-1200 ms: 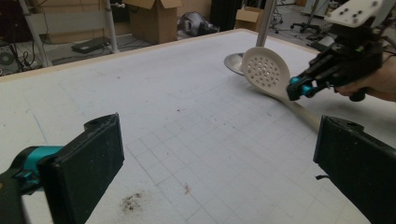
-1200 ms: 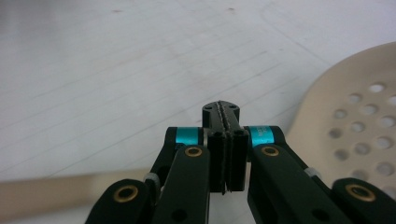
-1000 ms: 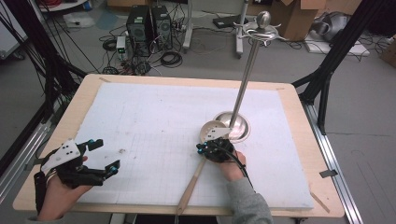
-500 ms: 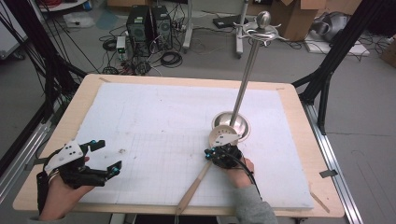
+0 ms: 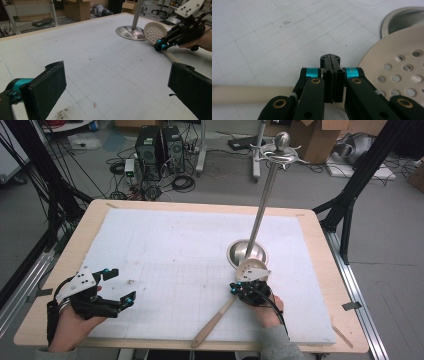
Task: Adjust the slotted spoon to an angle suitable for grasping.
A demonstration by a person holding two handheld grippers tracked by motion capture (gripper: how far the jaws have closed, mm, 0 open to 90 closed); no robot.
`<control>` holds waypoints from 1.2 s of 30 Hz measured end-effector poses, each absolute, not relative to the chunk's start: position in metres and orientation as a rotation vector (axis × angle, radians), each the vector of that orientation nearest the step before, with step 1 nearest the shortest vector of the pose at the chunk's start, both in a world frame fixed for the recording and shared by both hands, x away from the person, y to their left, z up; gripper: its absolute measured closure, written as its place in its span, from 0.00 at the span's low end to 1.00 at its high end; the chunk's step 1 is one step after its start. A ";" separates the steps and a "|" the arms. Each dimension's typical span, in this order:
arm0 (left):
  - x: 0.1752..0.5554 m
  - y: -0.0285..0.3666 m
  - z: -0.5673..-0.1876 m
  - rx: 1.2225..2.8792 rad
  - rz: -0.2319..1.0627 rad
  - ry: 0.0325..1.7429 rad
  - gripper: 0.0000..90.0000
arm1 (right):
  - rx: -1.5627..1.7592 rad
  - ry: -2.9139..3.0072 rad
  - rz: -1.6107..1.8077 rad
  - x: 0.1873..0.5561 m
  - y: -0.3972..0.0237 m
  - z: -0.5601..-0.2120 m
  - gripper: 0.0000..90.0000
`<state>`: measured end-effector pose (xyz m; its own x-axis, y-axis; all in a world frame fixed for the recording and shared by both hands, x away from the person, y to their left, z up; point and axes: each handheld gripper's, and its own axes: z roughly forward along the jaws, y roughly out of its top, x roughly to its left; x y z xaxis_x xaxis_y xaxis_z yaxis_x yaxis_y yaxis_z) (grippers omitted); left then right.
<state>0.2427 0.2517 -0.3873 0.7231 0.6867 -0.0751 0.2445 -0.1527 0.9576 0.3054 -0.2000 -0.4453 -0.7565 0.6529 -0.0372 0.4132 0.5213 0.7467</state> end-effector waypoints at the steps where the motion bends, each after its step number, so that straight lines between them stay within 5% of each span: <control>1: 0.243 0.251 -0.387 1.726 0.455 0.743 0.02 | 0.901 2.448 1.071 0.304 -0.204 -0.445 1.00; 36: 0.266 0.211 -0.387 1.754 0.386 0.660 0.02 | 1.187 2.239 1.054 0.262 -0.325 -0.447 1.00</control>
